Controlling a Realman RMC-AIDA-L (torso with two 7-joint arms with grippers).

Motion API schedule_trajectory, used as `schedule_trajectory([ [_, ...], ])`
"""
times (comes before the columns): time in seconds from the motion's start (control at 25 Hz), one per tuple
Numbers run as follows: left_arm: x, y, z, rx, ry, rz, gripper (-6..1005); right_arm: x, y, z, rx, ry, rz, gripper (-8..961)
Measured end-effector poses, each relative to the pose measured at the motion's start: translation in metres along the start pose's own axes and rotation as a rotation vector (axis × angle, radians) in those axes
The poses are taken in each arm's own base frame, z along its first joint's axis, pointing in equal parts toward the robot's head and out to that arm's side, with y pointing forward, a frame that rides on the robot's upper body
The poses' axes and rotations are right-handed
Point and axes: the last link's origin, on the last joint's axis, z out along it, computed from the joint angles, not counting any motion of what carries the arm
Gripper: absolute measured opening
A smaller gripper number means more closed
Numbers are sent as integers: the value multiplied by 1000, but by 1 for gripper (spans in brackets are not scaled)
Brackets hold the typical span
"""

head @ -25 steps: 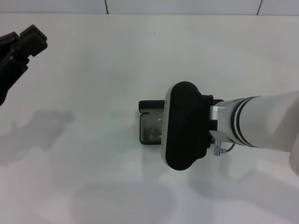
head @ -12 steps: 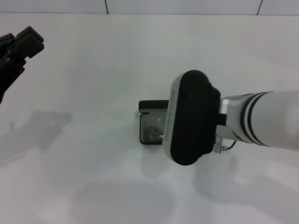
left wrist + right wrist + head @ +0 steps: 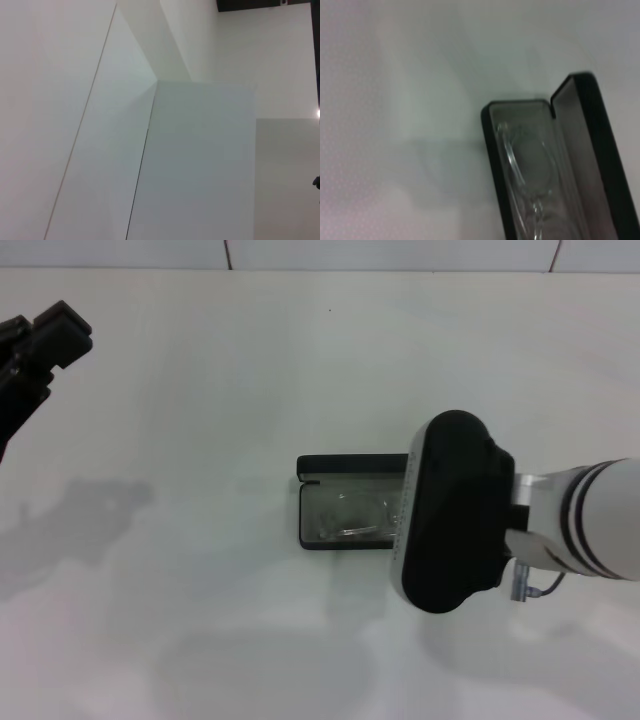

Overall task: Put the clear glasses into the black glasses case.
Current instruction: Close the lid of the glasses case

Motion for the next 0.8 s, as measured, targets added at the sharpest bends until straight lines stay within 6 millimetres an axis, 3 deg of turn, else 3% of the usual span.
schedule_trajectory([
  [0.44,0,0,0,1,1,-5,83,14,-14,-14,12,57,89,145],
  [0.8,1,-2,3,-3,3,-2,83,30,-24,-1,18,99,132,123],
])
